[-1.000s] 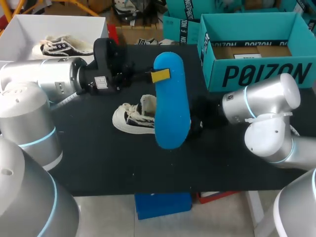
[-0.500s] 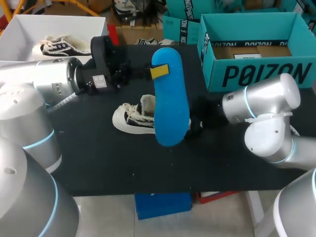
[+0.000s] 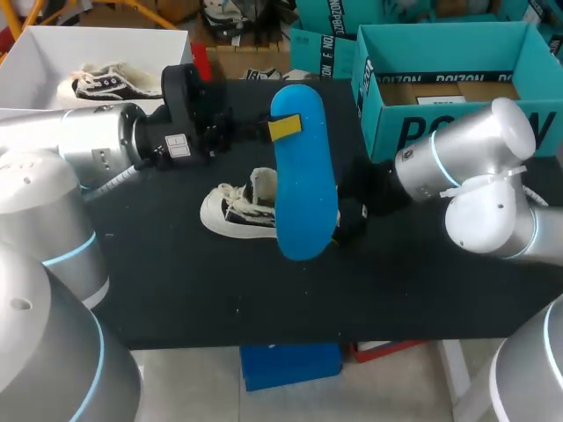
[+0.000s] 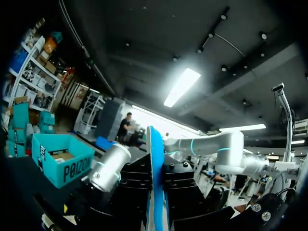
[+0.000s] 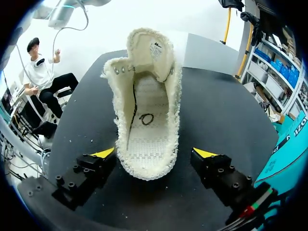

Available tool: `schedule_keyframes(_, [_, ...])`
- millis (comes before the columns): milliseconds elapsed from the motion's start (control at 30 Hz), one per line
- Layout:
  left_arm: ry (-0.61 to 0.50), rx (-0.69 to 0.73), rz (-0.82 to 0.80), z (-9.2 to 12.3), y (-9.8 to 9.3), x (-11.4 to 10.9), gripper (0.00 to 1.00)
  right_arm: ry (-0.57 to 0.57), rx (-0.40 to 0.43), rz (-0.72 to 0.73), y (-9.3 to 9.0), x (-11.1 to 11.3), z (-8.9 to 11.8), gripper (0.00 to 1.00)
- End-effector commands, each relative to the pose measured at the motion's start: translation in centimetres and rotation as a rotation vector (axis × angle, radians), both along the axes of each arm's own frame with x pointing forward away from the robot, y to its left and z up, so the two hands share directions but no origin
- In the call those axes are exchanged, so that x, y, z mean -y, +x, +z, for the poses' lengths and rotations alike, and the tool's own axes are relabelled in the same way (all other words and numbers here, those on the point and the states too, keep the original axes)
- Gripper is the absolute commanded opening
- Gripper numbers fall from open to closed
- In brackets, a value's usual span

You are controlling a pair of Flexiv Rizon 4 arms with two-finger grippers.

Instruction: Take the shoe out of the shoebox, open the shoe tongue, remove and reinsert the insole, then place the shoe into the shoebox

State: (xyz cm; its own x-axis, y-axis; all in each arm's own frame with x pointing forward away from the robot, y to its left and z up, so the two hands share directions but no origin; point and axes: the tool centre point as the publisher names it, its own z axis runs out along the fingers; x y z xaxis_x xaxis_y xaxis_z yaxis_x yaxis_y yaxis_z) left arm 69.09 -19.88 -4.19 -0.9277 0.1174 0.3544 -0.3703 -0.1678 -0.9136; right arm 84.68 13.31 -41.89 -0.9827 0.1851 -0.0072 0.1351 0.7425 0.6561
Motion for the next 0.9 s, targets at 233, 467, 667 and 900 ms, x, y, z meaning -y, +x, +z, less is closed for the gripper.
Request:
schedule_keyframes(233, [0.0, 0.001, 0.008, -0.1, -0.2, 0.2, 0.0, -0.388, -0.157, 0.093, 0.3, -0.4, 4.9, 1.0])
schedule_keyframes(467, [0.0, 0.001, 0.008, -0.1, -0.2, 0.2, 0.0, -0.594, -0.165, 0.083, -0.2, -1.8, 6.4, 1.0])
schedule_keyframes(667, [0.0, 0.001, 0.008, -0.1, -0.2, 0.2, 0.0, -0.687, -0.15, 0.062, -0.5, -2.7, 6.7, 1.0])
schedule_keyframes(900, [0.0, 0.001, 0.008, -0.1, -0.2, 0.2, 0.0, -0.784, -0.144, 0.066, -0.4, -3.3, 6.7, 1.0])
